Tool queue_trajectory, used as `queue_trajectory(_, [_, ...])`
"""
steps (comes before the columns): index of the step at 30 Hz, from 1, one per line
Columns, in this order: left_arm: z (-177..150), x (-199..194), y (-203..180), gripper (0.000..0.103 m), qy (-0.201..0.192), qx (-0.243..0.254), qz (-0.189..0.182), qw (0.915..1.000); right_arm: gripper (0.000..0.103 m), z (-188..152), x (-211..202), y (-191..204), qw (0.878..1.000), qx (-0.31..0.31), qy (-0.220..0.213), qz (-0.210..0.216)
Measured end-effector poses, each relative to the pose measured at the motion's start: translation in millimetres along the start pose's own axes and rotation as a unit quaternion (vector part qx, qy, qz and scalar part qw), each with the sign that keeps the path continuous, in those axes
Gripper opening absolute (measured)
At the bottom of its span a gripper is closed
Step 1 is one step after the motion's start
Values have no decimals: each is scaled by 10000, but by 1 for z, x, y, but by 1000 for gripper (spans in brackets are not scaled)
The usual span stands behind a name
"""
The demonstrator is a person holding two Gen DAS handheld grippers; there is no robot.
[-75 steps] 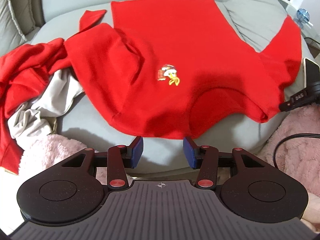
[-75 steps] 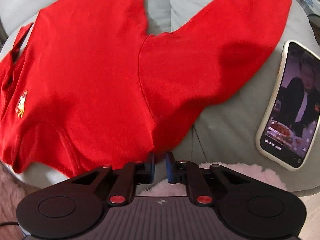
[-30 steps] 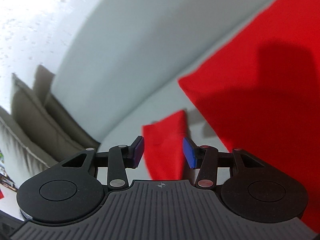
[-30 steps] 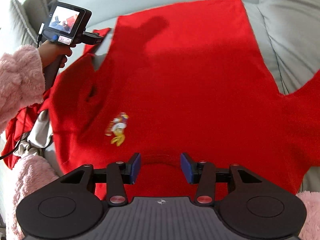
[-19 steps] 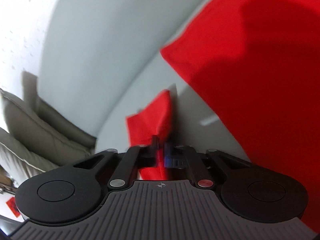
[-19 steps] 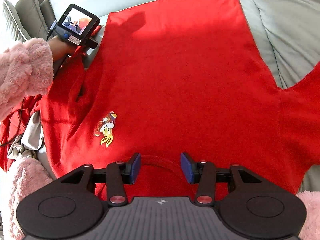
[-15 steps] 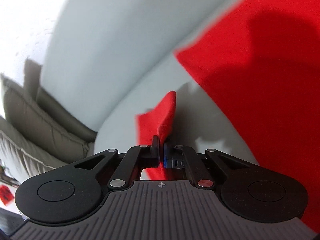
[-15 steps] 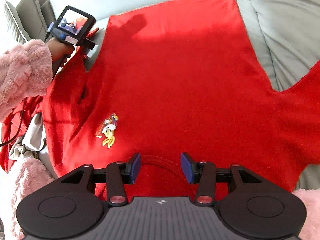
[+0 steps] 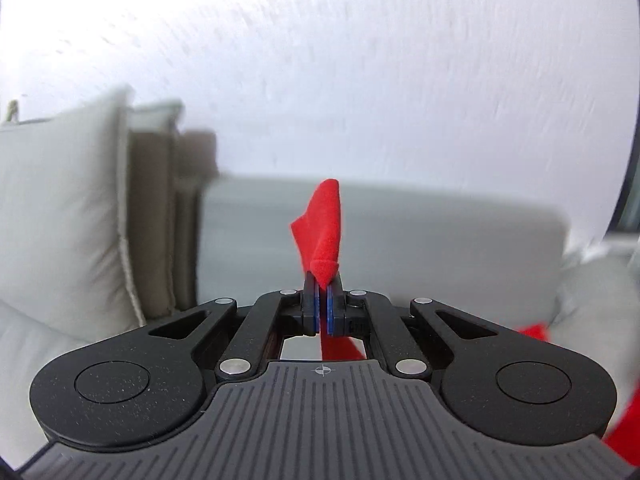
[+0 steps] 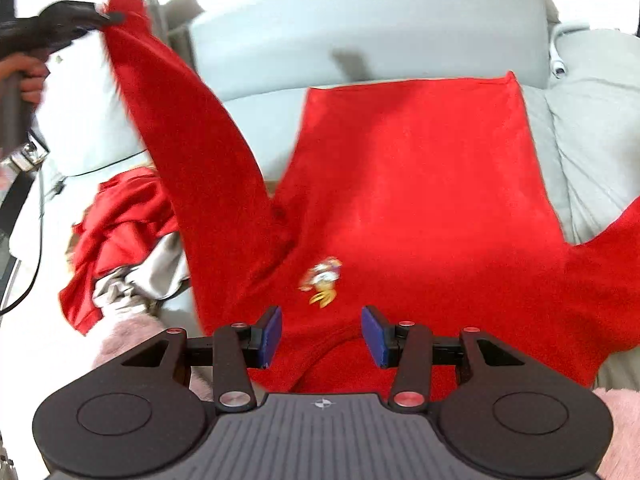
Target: Fold clothes
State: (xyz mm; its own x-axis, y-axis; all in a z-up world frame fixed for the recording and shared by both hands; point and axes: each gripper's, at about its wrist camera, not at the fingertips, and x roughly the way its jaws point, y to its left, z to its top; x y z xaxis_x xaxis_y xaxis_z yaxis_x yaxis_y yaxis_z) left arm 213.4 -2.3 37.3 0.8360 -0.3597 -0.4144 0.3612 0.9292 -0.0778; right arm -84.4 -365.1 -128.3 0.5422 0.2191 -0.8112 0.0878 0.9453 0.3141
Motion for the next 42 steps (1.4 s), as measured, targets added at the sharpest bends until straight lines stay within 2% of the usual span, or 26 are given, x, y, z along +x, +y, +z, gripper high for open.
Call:
queue_trajectory(2, [8,-61,7,3,-314,15,-187,9993,45,-4,-5,3,10000,-26,-17,18])
queue_trajectory(5, [17,-115,8,3,-554,49,-417,9976,45,-10,-12,8,10000,-65,-42,45])
queue_trajectory(7, [14,-138,8,3,-651,55,-490,9967,45,-14,-17,12,9999,-91,-58,63])
queue_trajectory(10, [-3,-146,18,3,-671,-79,-319,9972,45,-20,-24,17,9998,-129,-83,90])
queue_trajectory(14, [-27,-112,50,3,-436,-483,-144,9978,45,-28,-31,23,9997,-183,-102,105])
queue_trajectory(18, [-57,-79,92,3,-165,-993,-128,9948,45,-29,-27,24,9998,-183,1,-5])
queue_trajectory(25, [-67,-47,136,3,-495,-1146,-182,9920,45,-26,-7,24,9988,-137,355,-294])
queue_trajectory(29, [-88,-1,165,7,-418,-1344,81,9900,45,-24,11,26,9970,-164,610,-440])
queue_trajectory(31, [-117,39,189,17,-45,-1834,426,9821,45,-24,17,27,9960,-192,713,-494])
queue_trajectory(33, [-149,72,209,33,566,-2372,935,9653,45,-26,21,27,9951,-213,806,-529])
queue_trajectory(34, [-160,82,216,35,812,-2559,1140,9565,45,-26,21,28,9949,-225,823,-545])
queue_trajectory(35, [-177,92,225,36,1133,-2810,1453,9418,45,-26,21,28,9946,-237,840,-560])
queue_trajectory(36, [-196,99,234,37,1461,-3110,1821,9213,46,-26,20,28,9945,-242,835,-580])
queue_trajectory(37, [-209,99,241,39,1611,-3344,2055,9055,48,-26,20,28,9945,-241,832,-586])
queue_trajectory(39, [-228,90,252,44,1721,-3743,2350,8804,49,-26,19,26,9947,-194,814,-593])
queue_trajectory(40, [-232,84,255,44,1761,-3805,2408,8753,49,-27,18,24,9948,-158,812,-586])
queue_trajectory(41, [-234,79,256,44,1808,-3781,2429,8748,49,-27,18,22,9950,-122,810,-580])
queue_trajectory(42, [-231,70,255,44,1842,-3629,2406,8812,49,-28,19,20,9952,-67,811,-544])
